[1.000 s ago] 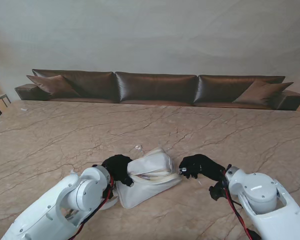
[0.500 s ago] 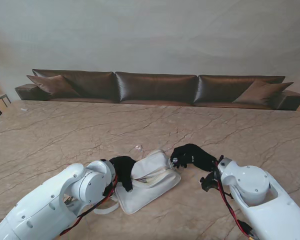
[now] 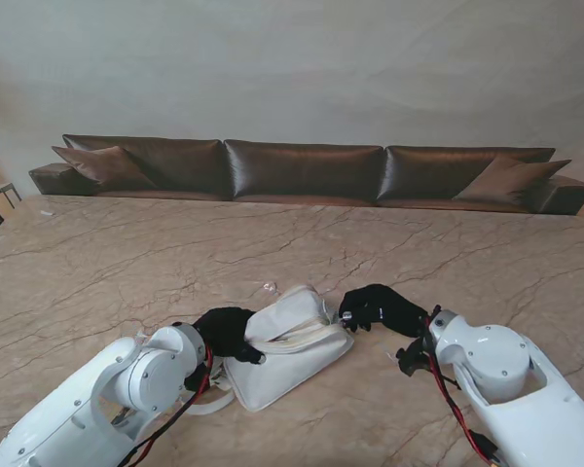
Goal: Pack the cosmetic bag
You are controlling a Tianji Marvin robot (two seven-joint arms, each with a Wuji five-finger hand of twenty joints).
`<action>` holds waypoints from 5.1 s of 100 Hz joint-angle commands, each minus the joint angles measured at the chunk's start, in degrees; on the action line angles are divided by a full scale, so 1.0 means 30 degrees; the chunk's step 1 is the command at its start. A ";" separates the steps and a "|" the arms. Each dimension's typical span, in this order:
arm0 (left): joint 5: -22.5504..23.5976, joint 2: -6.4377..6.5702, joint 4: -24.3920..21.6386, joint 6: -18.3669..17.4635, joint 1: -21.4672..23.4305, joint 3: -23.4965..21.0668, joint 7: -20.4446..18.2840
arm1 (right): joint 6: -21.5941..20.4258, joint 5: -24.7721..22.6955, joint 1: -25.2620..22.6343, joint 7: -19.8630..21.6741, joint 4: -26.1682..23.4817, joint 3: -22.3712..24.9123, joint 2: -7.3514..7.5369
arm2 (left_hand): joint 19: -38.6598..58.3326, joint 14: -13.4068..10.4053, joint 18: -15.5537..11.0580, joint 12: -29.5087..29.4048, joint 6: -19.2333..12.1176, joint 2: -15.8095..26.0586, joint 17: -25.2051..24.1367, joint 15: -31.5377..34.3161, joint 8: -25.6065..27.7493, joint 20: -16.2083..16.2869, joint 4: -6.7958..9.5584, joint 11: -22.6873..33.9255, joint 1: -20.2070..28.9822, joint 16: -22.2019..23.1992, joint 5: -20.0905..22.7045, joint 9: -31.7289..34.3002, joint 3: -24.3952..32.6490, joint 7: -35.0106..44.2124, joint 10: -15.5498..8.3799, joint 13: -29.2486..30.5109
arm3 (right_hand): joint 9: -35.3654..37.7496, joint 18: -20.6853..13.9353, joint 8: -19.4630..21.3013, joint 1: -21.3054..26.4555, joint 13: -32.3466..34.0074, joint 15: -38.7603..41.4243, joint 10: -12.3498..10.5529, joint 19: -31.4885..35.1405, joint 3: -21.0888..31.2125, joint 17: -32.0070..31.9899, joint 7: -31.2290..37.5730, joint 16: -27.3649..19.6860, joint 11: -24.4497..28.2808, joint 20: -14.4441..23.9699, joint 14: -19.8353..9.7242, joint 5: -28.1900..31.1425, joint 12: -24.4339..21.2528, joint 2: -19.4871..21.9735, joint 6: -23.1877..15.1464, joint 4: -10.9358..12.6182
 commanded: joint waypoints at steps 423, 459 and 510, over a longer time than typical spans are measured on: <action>0.4972 -0.1033 0.1465 0.0187 0.1614 -0.0203 0.7889 | 0.2291 -1.0155 -0.3158 -0.2895 -0.5119 0.4324 0.0181 | 0.9880 0.1011 0.1329 0.6653 -0.4581 -0.4295 0.8478 1.4863 0.6882 0.1822 -0.0512 0.8875 1.3236 0.6912 1.0468 0.9664 0.9406 0.7804 -0.3084 1.0069 | -0.8609 -0.1431 -0.5196 -0.3214 -0.4143 -1.3624 -0.0256 -1.5959 -0.8270 -0.5143 -1.1535 -1.1001 -0.7139 -0.3976 -0.2014 -1.0860 -1.0827 0.1637 0.2178 0.2128; 0.4151 -0.1367 0.1490 0.0891 0.1855 -0.0789 0.9051 | 0.2325 -1.0557 -0.5140 -0.4155 -0.4531 0.5547 -0.0087 | 0.9810 0.1085 0.1385 0.6676 -0.4553 -0.4190 0.8434 1.4822 0.6919 0.1888 -0.0538 0.8907 1.3254 0.6977 1.0470 0.9652 0.9342 0.7824 -0.3077 1.0047 | -0.5768 -0.1731 -0.4599 -0.3457 -0.1029 -1.2800 -0.0083 -1.3572 -0.6259 -0.1917 -1.0589 -1.1169 -0.6741 -0.6100 -0.2101 -0.8707 -1.0879 -0.0138 0.1749 0.1273; 0.2962 -0.1638 0.0995 0.0656 0.2503 -0.1750 0.9787 | 0.1231 -0.9191 -0.3415 -0.1802 -0.1928 0.4454 0.0395 | 0.9622 0.1244 0.1474 0.6786 -0.4458 -0.4062 0.8245 1.4761 0.7042 0.2091 -0.0601 0.9021 1.3290 0.7172 1.0468 0.9582 0.9205 0.7941 -0.2992 0.9896 | -0.9682 -0.2490 -0.5846 -0.3711 -0.4635 -1.4757 -0.0244 -1.5774 -0.2187 -0.4662 -1.1507 -1.2638 -0.6899 -0.7922 -0.3056 -1.1782 -1.1406 -0.4624 0.2487 -0.0147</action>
